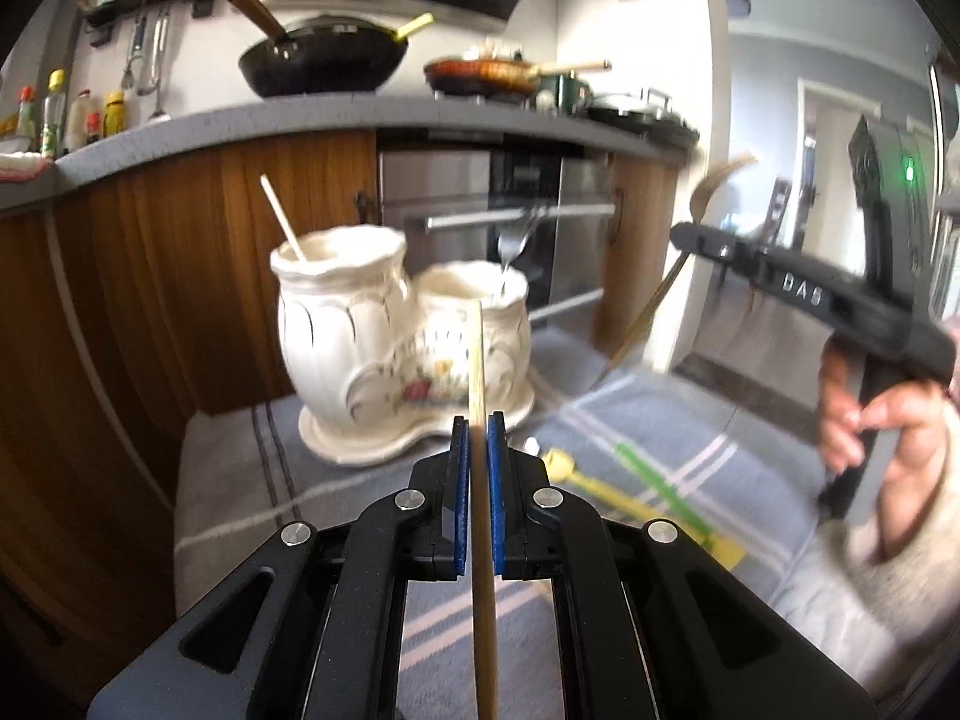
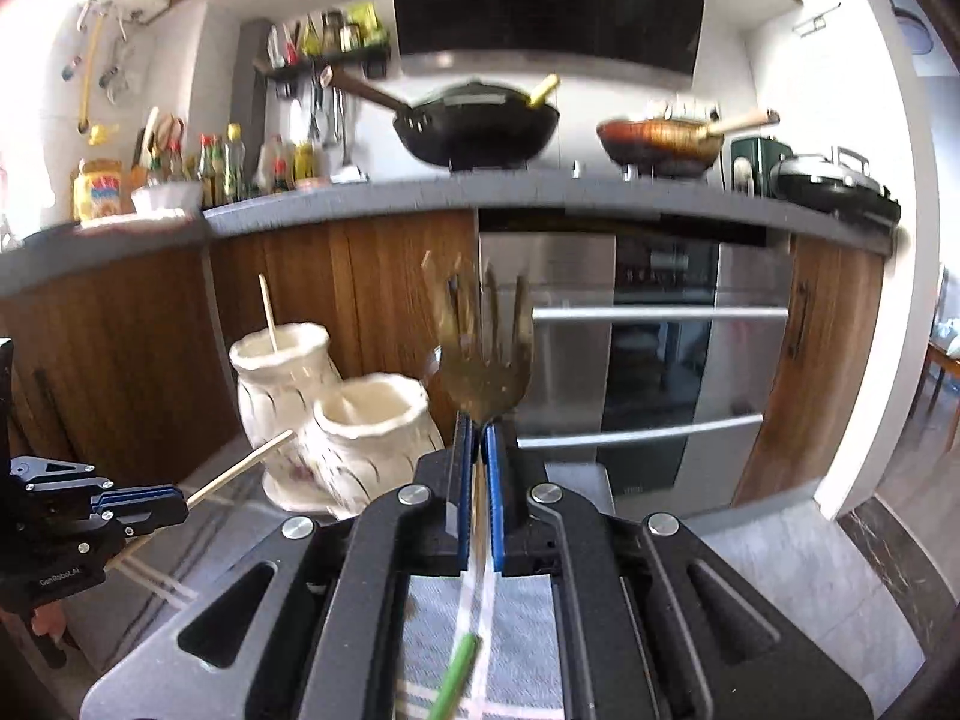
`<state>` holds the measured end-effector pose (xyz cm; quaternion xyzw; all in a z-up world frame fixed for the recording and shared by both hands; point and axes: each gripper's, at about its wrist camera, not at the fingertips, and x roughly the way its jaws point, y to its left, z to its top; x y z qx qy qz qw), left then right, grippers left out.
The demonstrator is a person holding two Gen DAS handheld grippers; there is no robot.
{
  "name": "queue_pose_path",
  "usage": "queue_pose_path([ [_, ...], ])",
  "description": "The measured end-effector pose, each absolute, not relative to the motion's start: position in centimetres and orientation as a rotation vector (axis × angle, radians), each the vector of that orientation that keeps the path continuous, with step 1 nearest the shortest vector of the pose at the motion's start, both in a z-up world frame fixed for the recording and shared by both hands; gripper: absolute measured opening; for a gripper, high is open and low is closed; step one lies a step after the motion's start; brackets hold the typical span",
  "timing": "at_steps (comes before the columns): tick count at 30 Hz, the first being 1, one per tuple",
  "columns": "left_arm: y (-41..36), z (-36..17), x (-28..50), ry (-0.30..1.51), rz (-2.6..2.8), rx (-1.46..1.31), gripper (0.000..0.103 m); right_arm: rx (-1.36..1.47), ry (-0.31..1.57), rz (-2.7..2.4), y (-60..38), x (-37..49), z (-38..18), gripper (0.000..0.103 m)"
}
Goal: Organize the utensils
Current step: 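Carry the chopstick and fork up and release them into the holder cups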
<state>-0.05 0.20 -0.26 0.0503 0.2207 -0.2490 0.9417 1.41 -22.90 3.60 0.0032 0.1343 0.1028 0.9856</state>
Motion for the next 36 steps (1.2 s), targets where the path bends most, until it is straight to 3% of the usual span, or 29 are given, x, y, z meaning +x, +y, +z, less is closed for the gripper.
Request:
queue_pose_path([
  [4, 0.6, 0.1, 0.2, 0.446, -0.527, 0.055, 0.007, 0.017, 0.252, 0.223, -22.7, 1.1, 4.3, 0.004],
  [11, 4.0, 4.6, 0.9, 0.266, -0.638, -0.198, 0.007, 0.065, 0.208, 0.267, -22.3, 1.5, 6.8, 0.004],
  [19, 5.4, 7.1, 6.5, 0.169, -0.64, -0.342, 0.006, 0.093, 0.123, 0.305, -21.1, 3.8, 9.7, 0.004],
  [29, 4.0, 7.6, 14.9, 0.112, -0.509, -0.288, 0.006, 0.132, 0.088, 0.343, -19.8, 9.1, 10.4, 0.004],
  [36, 2.6, 5.6, 17.2, 0.092, -0.49, -0.247, 0.006, 0.176, 0.173, 0.369, -19.9, 12.7, 8.0, 0.004],
])
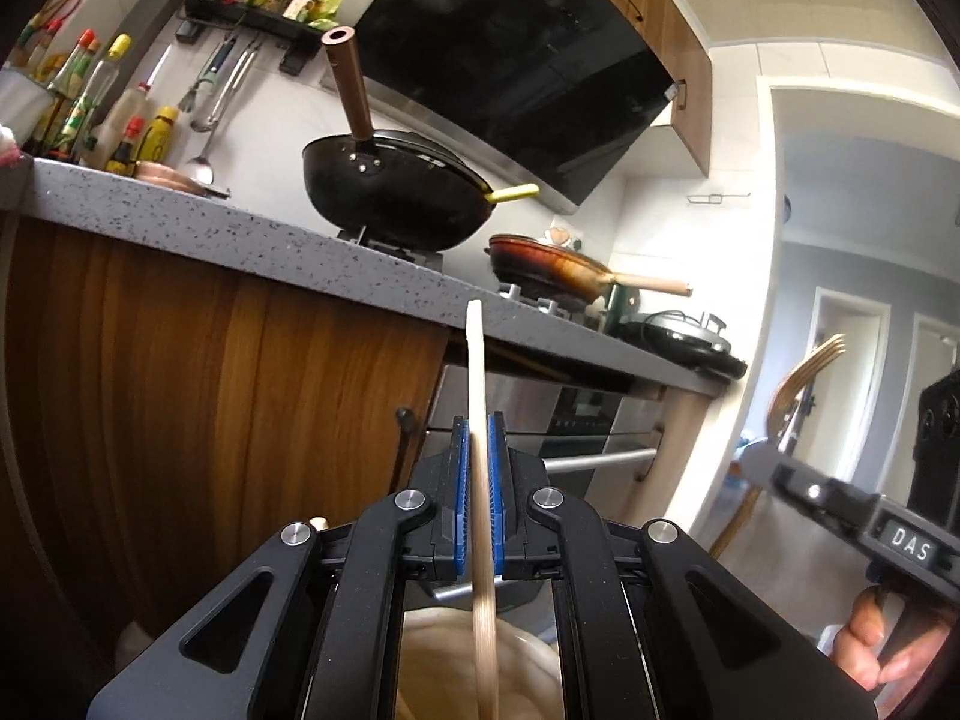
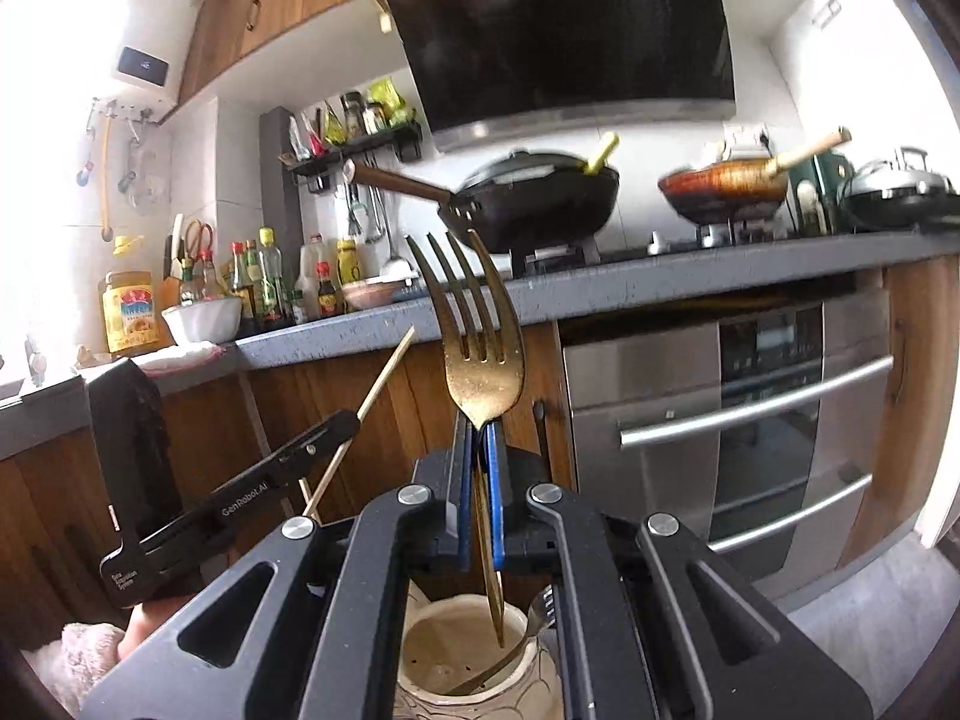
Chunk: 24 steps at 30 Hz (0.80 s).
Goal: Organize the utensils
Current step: 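Carry the chopstick and fork up and release them into the holder cups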
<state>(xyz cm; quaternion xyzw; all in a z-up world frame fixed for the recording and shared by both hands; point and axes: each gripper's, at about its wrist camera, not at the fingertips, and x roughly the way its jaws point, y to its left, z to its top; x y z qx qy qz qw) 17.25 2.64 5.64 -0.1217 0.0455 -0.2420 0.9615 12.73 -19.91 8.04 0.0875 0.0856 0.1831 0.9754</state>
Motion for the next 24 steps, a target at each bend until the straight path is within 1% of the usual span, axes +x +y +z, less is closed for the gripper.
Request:
queue_pose_path([
  [9, 2.1, 4.4, 15.8, 0.102, -0.495, -0.177, 0.007, 0.139, 0.307, 0.387, -18.9, 14.8, 5.6, 0.004],
  [16, 3.1, 4.1, 12.6, 0.096, -0.5, -0.157, 0.007, 0.138, 0.346, 0.407, -19.0, 14.6, 5.0, 0.004],
  [24, 2.6, 2.5, 12.0, 0.198, -0.449, -0.095, 0.007, 0.124, 0.363, 0.383, -18.7, 15.0, 4.4, 0.004],
])
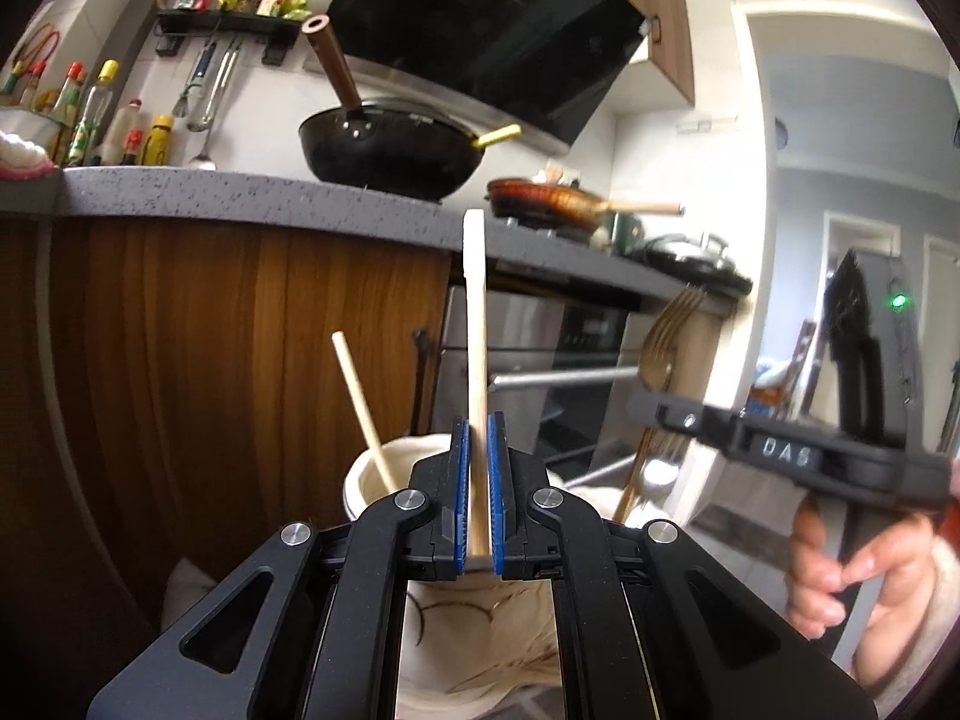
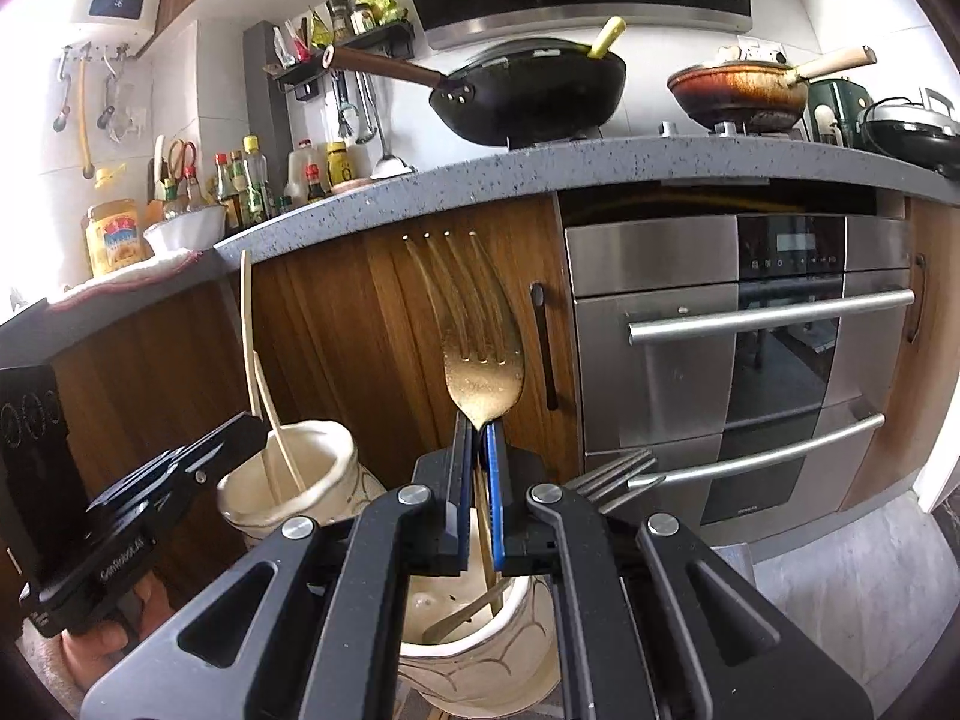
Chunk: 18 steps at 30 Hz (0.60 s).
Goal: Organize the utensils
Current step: 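Carry the chopstick and fork up and release them into the holder cups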
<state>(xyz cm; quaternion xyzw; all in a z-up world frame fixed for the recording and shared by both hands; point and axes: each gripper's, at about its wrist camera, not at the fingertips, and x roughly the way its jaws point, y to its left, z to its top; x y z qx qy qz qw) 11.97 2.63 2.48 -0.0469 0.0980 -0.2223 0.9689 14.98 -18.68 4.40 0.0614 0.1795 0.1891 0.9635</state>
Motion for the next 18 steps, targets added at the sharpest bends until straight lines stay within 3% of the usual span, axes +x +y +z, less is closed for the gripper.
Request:
queue_pose_path([
  [14, 2.0, 2.1, 12.2, 0.214, -0.445, -0.043, 0.009, 0.129, 0.38, 0.327, -19.2, 16.0, 3.7, 0.005],
  [18, 2.4, 2.3, 12.0, 0.206, -0.437, -0.056, 0.015, 0.13, 0.38, 0.319, -19.4, 16.1, 3.6, 0.009],
])
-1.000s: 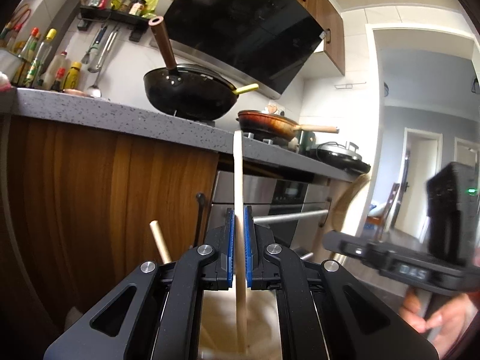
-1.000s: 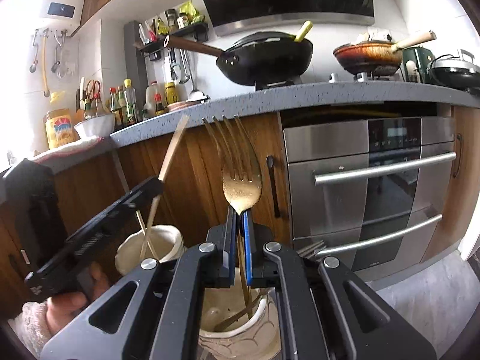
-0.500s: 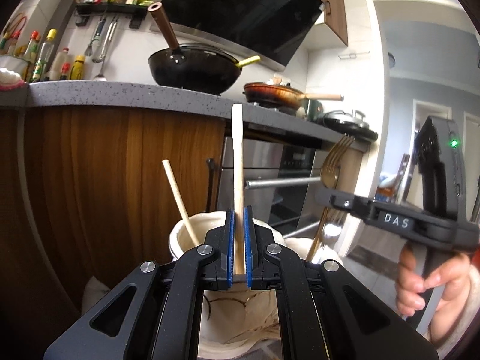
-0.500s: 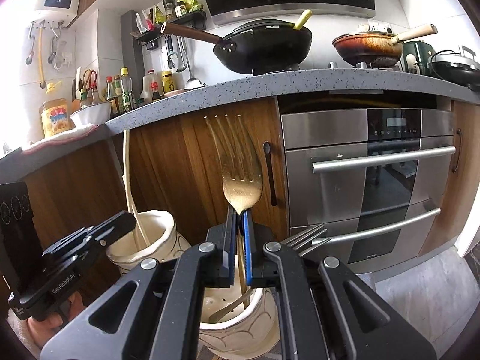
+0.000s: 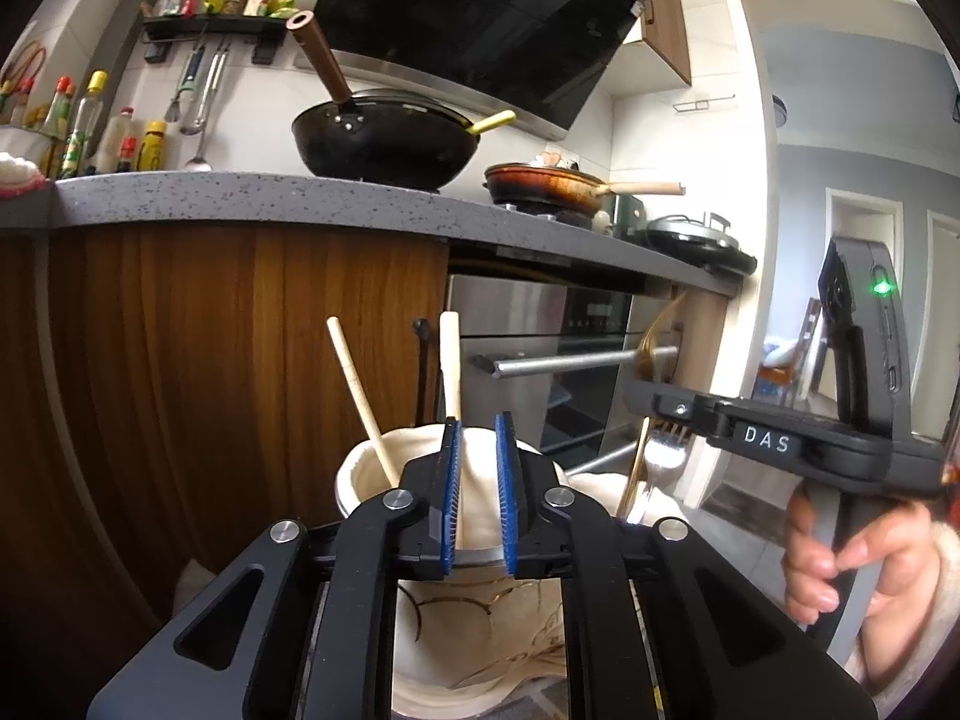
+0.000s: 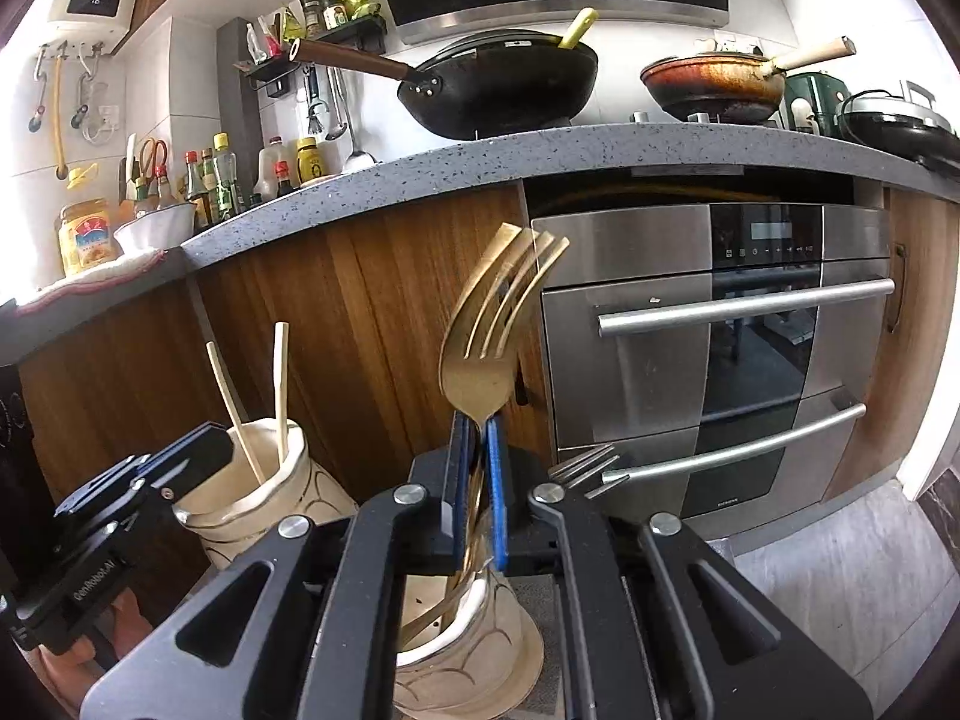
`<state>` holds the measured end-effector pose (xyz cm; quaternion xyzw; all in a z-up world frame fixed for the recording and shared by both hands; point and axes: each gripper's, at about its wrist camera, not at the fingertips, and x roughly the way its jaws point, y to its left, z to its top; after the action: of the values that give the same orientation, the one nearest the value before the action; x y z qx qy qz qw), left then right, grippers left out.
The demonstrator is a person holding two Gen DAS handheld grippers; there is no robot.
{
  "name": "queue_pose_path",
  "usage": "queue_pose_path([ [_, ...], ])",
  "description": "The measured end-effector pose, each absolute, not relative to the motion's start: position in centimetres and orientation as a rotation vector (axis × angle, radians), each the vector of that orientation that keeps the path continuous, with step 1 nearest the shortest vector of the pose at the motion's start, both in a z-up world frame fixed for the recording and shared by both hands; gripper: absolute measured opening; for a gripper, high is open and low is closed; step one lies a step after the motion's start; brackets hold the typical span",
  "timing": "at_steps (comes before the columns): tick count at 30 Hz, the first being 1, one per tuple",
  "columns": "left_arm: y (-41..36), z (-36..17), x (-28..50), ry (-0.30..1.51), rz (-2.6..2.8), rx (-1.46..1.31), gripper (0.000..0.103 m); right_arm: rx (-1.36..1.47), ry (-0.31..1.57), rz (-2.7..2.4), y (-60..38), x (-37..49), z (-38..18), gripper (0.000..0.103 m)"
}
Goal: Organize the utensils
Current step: 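Carry the chopstick and fork up and release them into the holder cups, then withdraw both open tools back over the remaining utensils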
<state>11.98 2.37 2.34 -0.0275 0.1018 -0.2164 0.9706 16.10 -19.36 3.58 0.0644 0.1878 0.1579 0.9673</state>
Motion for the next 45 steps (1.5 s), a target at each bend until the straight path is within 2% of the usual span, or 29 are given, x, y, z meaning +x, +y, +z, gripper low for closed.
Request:
queue_pose_path([
  [3, 2.4, 2.6, 11.6, 0.198, -0.425, -0.056, 0.023, 0.123, 0.366, 0.321, -19.2, 15.8, 3.8, 0.019],
  [5, 2.4, 2.7, 11.2, 0.196, -0.423, -0.05, 0.025, 0.122, 0.353, 0.328, -19.2, 15.4, 4.0, 0.03],
  [7, 2.2, 2.7, 10.5, 0.186, -0.407, -0.033, 0.029, 0.12, 0.343, 0.332, -19.2, 14.9, 4.2, 0.034],
  [9, 2.1, 2.7, 9.8, 0.171, -0.383, -0.012, 0.039, 0.121, 0.332, 0.337, -19.2, 14.4, 4.5, 0.043],
  [12, 2.1, 2.8, 8.5, 0.157, -0.361, 0.007, 0.046, 0.118, 0.32, 0.344, -19.4, 13.1, 4.8, 0.052],
  [14, 2.1, 2.7, 7.6, 0.159, -0.345, 0.011, 0.052, 0.111, 0.315, 0.345, -19.5, 12.1, 5.0, 0.064],
  [16, 2.2, 2.7, 6.8, 0.156, -0.336, 0.016, 0.058, 0.107, 0.312, 0.338, -19.6, 11.3, 5.0, 0.07],
  [23, 3.4, 1.7, 3.6, 0.173, -0.267, -0.016, 0.087, 0.115, 0.318, 0.329, -20.1, 8.2, 4.7, 0.097],
  [24, 3.5, 1.4, 3.2, 0.178, -0.252, -0.018, 0.092, 0.113, 0.319, 0.327, -20.1, 7.7, 4.5, 0.098],
  [28, 4.1, 0.1, 1.7, 0.214, -0.214, -0.027, 0.096, 0.093, 0.339, 0.304, -20.4, 6.1, 3.3, 0.098],
  [37, 3.9, -2.0, 0.6, 0.339, -0.215, -0.056, 0.097, 0.086, 0.412, 0.24, -21.6, 4.2, 0.8, 0.098],
  [45, 1.6, -3.7, 0.9, 0.475, -0.238, 0.04, 0.097, 0.0, 0.493, 0.217, -22.2, 3.5, -1.5, 0.098],
])
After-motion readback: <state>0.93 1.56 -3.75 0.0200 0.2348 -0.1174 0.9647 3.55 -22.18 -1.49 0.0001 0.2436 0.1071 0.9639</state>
